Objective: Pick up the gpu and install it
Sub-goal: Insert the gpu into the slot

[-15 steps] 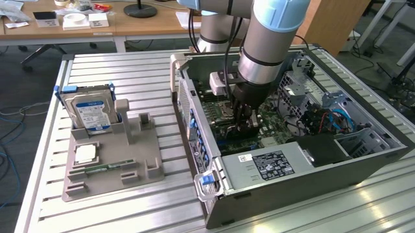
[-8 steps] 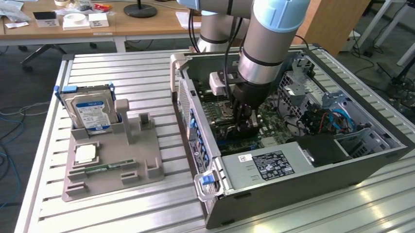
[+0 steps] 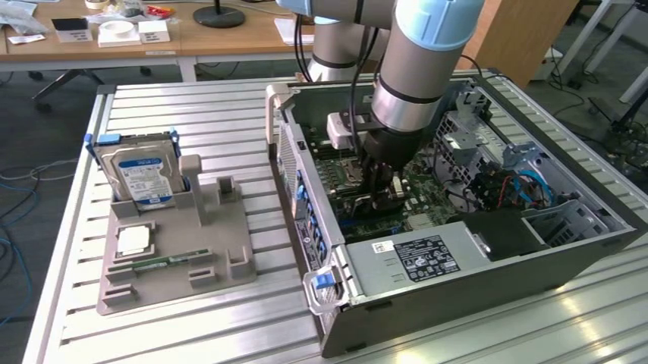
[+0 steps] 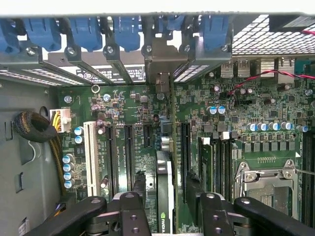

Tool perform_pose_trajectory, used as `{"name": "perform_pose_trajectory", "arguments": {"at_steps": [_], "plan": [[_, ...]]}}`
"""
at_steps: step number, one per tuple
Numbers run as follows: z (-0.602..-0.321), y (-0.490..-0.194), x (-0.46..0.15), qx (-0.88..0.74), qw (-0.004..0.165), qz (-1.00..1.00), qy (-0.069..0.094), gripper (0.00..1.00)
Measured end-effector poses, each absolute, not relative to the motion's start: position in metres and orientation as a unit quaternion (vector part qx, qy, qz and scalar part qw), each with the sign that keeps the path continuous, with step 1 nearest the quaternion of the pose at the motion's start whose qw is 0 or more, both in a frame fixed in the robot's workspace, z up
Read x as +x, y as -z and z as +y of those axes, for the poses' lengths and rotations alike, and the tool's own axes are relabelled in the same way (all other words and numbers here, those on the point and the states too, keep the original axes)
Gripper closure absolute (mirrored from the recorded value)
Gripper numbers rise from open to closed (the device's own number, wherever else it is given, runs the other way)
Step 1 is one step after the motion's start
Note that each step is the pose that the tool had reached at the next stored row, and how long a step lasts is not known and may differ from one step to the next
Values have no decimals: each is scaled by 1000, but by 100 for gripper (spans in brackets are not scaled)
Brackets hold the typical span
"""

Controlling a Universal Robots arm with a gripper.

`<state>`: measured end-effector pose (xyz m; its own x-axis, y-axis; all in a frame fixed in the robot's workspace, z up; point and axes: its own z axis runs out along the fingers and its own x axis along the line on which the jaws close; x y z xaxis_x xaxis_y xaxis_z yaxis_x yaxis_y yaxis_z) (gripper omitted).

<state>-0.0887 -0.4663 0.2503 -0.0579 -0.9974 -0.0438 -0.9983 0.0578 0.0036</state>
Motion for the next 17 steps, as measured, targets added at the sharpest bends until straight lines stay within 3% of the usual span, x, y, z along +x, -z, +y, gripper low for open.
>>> {"name": "perform_pose_trajectory", "arguments": {"at_steps": [17], "plan": [[-466,-305,-89,-686,15,727,-16,54]]}}
